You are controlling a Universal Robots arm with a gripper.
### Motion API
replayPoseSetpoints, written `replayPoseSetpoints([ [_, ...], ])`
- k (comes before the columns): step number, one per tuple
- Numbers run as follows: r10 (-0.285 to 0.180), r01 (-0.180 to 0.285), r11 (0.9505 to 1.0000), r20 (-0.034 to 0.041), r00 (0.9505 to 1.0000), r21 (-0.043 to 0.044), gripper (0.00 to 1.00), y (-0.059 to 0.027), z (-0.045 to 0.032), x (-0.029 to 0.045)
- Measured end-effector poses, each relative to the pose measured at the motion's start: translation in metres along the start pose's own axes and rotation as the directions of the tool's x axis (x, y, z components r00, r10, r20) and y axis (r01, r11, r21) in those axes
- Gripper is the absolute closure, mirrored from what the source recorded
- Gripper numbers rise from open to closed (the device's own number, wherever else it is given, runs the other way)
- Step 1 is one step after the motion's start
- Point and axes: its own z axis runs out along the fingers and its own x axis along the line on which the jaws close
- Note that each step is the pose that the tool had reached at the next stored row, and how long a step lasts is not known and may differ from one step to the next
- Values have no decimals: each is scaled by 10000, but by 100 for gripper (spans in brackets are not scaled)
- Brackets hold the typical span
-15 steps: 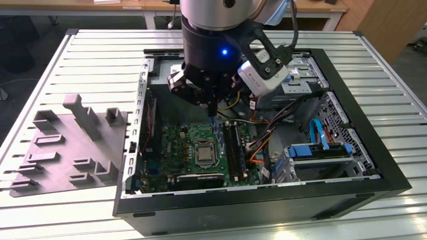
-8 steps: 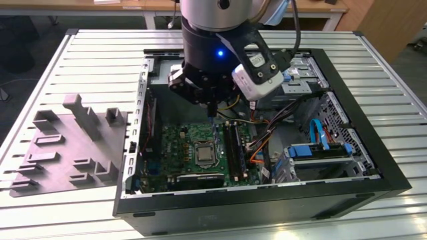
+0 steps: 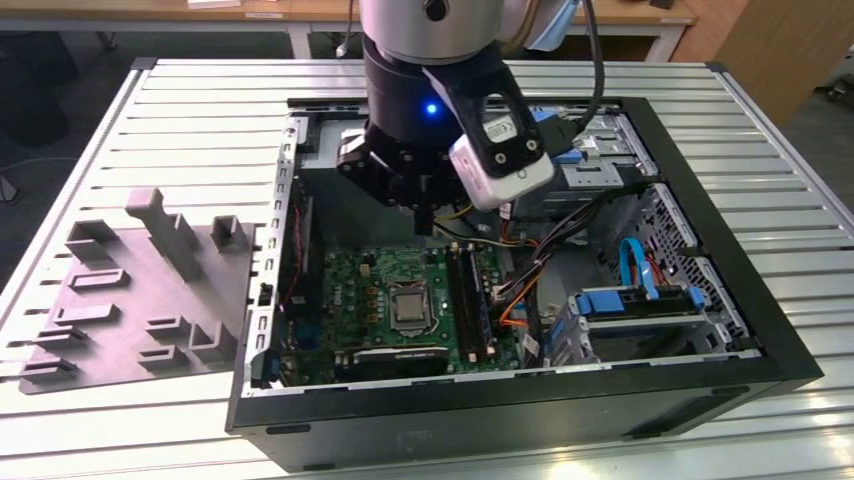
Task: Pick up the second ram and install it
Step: 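Insert the second ram into the second slot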
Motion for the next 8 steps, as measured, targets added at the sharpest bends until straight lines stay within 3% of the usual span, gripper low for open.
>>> replayPoseSetpoints([
  [2, 309, -309, 9995, 10, 9995, 7, 89, 0, 1, 0],
  [5, 314, -314, 9995, 11, 9995, 7, 89, 0, 2, 0],
  [8, -53, 53, 10000, -1, 10000, -2, 89, 0, 6, 1],
])
